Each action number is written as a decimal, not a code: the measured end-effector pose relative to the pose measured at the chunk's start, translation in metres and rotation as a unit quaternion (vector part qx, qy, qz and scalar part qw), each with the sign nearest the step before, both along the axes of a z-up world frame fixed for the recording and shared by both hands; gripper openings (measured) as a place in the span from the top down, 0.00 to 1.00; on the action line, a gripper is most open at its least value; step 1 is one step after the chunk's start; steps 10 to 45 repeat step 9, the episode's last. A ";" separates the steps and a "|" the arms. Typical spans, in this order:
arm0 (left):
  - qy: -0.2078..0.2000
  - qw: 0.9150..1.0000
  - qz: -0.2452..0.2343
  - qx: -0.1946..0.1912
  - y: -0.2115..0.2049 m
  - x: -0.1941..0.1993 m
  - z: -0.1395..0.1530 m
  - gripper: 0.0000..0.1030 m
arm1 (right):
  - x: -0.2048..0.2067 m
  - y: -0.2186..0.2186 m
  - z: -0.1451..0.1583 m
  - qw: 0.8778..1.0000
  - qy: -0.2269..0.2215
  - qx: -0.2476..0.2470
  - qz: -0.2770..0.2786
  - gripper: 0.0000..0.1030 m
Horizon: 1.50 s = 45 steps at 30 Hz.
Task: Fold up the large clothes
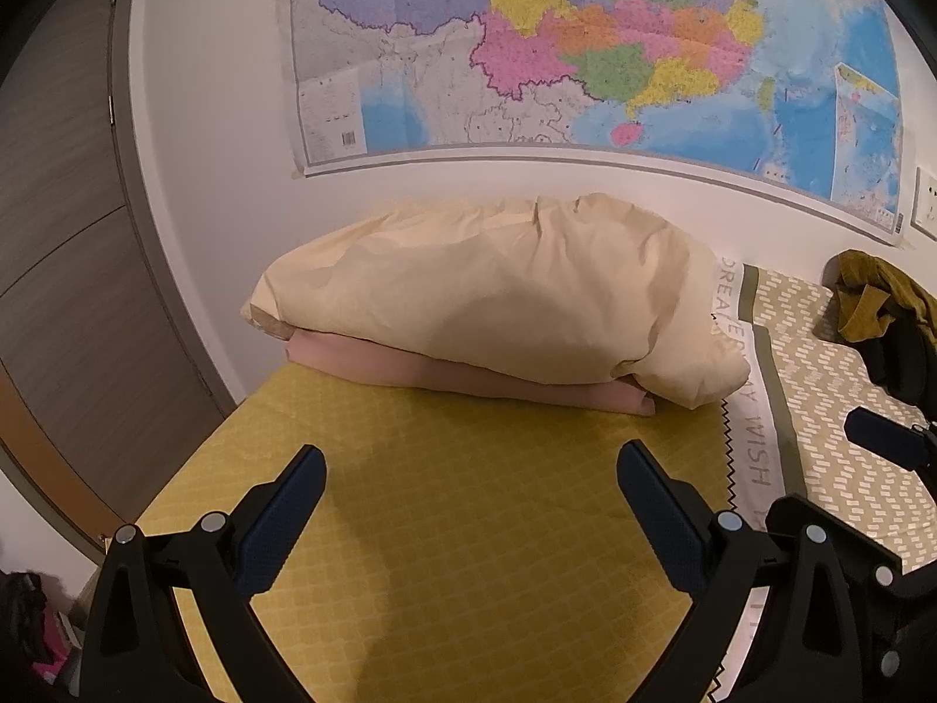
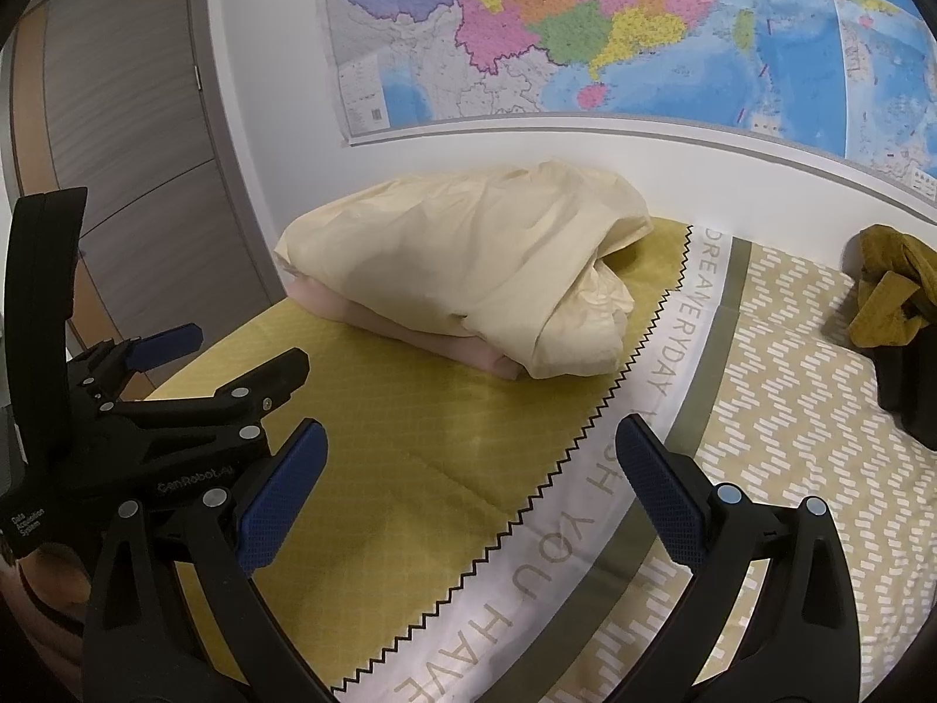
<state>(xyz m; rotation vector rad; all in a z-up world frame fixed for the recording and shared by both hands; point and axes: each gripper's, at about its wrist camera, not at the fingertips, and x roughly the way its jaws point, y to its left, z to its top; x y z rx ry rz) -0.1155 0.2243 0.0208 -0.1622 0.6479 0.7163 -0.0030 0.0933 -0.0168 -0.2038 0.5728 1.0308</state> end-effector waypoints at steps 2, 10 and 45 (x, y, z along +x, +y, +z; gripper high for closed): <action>0.000 1.000 -0.001 -0.005 -0.001 -0.001 0.001 0.07 | 0.000 -0.004 0.001 1.000 0.001 0.002 -0.002 0.05; -0.007 0.999 -0.024 -0.025 -0.012 0.003 0.003 0.07 | 0.000 -0.022 0.002 1.000 0.005 0.006 -0.016 0.05; -0.007 0.999 -0.024 -0.025 -0.012 0.003 0.003 0.07 | 0.000 -0.022 0.002 1.000 0.005 0.006 -0.016 0.05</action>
